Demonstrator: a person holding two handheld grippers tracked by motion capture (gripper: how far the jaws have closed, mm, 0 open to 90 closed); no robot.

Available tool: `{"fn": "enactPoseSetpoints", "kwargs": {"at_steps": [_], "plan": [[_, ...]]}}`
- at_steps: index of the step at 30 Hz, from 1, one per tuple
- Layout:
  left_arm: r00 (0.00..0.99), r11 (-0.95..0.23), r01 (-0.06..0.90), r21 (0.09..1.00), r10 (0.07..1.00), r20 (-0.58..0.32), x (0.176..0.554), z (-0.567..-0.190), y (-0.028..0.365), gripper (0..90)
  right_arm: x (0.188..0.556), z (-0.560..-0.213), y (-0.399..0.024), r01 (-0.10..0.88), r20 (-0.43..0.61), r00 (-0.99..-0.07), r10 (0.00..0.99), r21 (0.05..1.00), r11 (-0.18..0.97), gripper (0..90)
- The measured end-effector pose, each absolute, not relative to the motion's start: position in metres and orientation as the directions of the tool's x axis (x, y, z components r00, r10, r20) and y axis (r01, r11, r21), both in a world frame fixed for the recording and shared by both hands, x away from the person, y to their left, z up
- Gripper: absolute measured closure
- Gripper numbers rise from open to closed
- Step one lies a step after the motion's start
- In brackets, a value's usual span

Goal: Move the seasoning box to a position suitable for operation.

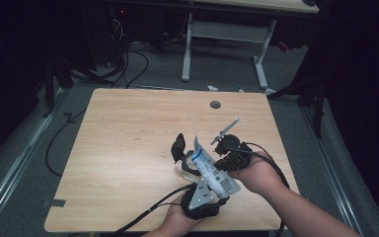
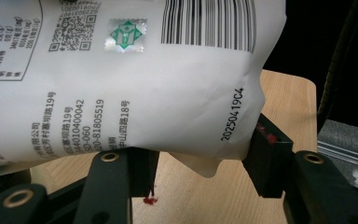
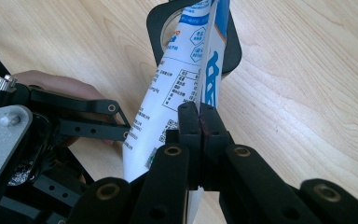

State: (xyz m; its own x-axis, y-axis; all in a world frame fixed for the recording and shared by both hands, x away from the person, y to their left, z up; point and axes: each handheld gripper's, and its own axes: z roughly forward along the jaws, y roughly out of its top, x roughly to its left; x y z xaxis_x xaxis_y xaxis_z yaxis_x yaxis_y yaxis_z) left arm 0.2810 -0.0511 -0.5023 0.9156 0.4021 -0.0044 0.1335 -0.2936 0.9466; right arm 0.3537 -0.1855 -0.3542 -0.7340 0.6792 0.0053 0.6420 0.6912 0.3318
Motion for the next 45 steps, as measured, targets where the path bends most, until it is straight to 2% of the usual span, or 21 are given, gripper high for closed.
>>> {"fn": "enactPoseSetpoints", "kwargs": {"at_steps": [10, 45], "plan": [[0.915, -0.290, 0.126, 0.949, 0.403, 0.002, 0.281, -0.501, -0.053, 48.9, 0.357, -0.352, -0.184, 0.637, -0.006, -0.738, 0.675, 0.322, 0.700, 90.0], [0.911, -0.280, 0.095, 0.955, 0.411, 0.029, 0.282, -0.493, -0.052, 51.9, 0.361, -0.343, -0.183, 0.630, -0.016, -0.742, 0.671, 0.328, 0.704, 90.0]]}}
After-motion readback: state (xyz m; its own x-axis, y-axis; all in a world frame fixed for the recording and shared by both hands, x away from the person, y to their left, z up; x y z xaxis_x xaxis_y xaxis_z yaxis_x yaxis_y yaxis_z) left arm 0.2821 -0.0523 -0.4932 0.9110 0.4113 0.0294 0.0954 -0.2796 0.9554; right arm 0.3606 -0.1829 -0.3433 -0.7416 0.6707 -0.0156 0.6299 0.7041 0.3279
